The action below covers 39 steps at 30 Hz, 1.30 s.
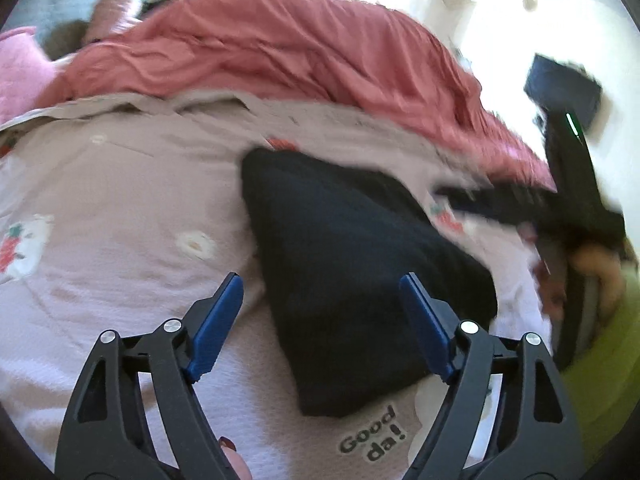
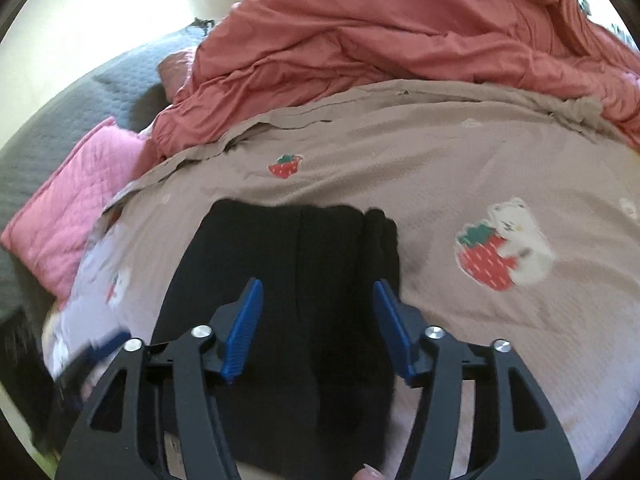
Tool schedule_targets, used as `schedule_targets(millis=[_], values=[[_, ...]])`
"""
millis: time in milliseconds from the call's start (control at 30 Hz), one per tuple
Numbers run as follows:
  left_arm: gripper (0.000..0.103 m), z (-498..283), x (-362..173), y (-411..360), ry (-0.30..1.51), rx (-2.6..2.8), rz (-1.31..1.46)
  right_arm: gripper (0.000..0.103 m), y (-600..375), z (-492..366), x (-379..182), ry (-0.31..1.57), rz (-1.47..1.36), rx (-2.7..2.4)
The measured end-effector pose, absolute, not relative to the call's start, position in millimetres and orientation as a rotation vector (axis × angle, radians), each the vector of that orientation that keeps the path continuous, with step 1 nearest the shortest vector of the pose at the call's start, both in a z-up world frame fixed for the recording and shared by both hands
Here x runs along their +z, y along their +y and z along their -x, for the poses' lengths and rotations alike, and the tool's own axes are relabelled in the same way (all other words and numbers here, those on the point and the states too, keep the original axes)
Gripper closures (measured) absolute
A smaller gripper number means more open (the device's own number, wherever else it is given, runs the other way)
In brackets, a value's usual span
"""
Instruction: Fold small clothes
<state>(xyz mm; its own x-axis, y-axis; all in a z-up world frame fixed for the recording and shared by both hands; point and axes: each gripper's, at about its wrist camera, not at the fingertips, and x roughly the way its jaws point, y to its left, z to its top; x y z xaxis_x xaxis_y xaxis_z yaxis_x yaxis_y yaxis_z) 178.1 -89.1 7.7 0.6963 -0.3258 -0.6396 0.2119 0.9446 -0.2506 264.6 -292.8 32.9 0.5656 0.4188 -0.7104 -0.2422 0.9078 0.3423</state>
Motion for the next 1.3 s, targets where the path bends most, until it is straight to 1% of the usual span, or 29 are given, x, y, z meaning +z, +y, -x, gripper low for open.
schedule_targets(millis=[33,67,133,167,200,233,267,300,367,433,467,533,567,633,667,767,900,967,1000,1033,1067,1100,1167,1200,1300], values=[[0.034,-180.0,1.5,-96.1,0.771,-0.312,0.135,0.027,-287.9,-270.9,30.1,0.897,-0.201,0.387],[0.034,-180.8,-6.3,-104.5,0.796,-0.311,0.095,0.023,-283.2,-277.2,26.7,0.902,-0.179,0.369],[0.034,-177.5,-13.6,-115.8,0.793,-0.274,0.011,0.022,-272.7,-290.6,13.5,0.949,-0.122,0.324],[0.034,-176.6,-13.2,-116.1,0.789,-0.277,0.009,0.028,-269.2,-294.9,6.5,0.977,-0.098,0.3],[0.034,-176.7,-11.9,-112.9,0.788,-0.289,0.027,0.061,-265.4,-297.3,0.0,0.997,-0.084,0.312],[0.034,-176.2,-11.7,-109.5,0.788,-0.303,0.046,0.073,-261.5,-295.8,-1.7,0.995,-0.078,0.335],[0.034,-175.6,-12.2,-105.7,0.787,-0.316,0.067,0.081,-258.6,-291.6,0.2,0.979,-0.047,0.335],[0.034,-175.4,-13.1,-103.4,0.791,-0.322,0.078,0.084,-255.8,-284.6,5.2,0.951,0.0,0.328],[0.034,-176.2,-16.8,-99.8,0.812,-0.335,0.109,0.084,-260.1,-277.2,10.6,0.914,0.013,0.312],[0.034,-177.3,-17.5,-99.5,0.821,-0.349,0.13,0.084,-268.4,-277.6,3.6,0.925,-0.002,0.295],[0.034,-177.2,-17.7,-99.4,0.822,-0.352,0.135,0.082,-272.7,-279.7,-5.7,0.936,-0.022,0.285],[0.033,-175.9,-17.4,-99.7,0.816,-0.353,0.134,0.073,-276.9,-283.2,-14.9,0.948,-0.047,0.277],[0.033,-174.6,-17.3,-100.0,0.814,-0.351,0.133,0.062,-279.3,-283.5,-15.3,0.947,-0.055,0.26],[0.033,-171.6,-16.4,-98.7,0.804,-0.347,0.138,0.058,-284.7,-281.0,-9.7,0.944,-0.095,0.259],[0.033,-168.7,-15.3,-97.5,0.795,-0.341,0.141,0.053,-286.2,-277.2,-4.3,0.934,-0.1,0.252],[0.032,-162.8,-4.3,-90.3,0.737,-0.31,0.153,0.048,-289.5,-251.6,22.4,0.839,-0.069,0.224],[0.033,-159.7,10.5,-86.9,0.672,-0.293,0.171,0.048,-293.1,-217.6,40.3,0.781,-0.092,0.303],[0.042,-163.4,8.7,-90.6,0.691,-0.303,0.162,0.05,-293.3,-202.8,41.9,0.786,-0.091,0.349],[0.049,-165.2,5.4,-91.8,0.708,-0.306,0.158,0.055,-292.9,-195.5,40.0,0.797,-0.09,0.384],[0.051,-167.9,-1.2,-94.6,0.738,-0.311,0.154,0.059,-291.6,-191.0,36.7,0.814,-0.082,0.406],[0.051,-170.2,-7.1,-97.2,0.765,-0.317,0.148,0.068,-289.1,-188.0,31.4,0.838,-0.064,0.421],[0.051,-170.0,-11.4,-99.1,0.775,-0.307,0.133,0.073,-286.3,-186.1,22.1,0.867,-0.031,0.417],[0.051,-169.2,-13.5,-100.0,0.782,-0.31,0.128,0.074,-285.5,-185.4,5.2,0.912,-0.008,0.4],[0.051,-168.8,-13.0,-99.5,0.782,-0.317,0.133,0.073,-288.3,-186.0,-2.3,0.925,-0.042,0.401],[0.051,-167.6,-15.0,-98.4,0.79,-0.317,0.141,0.073,-290.3,-186.6,-4.7,0.927,-0.075,0.397]])
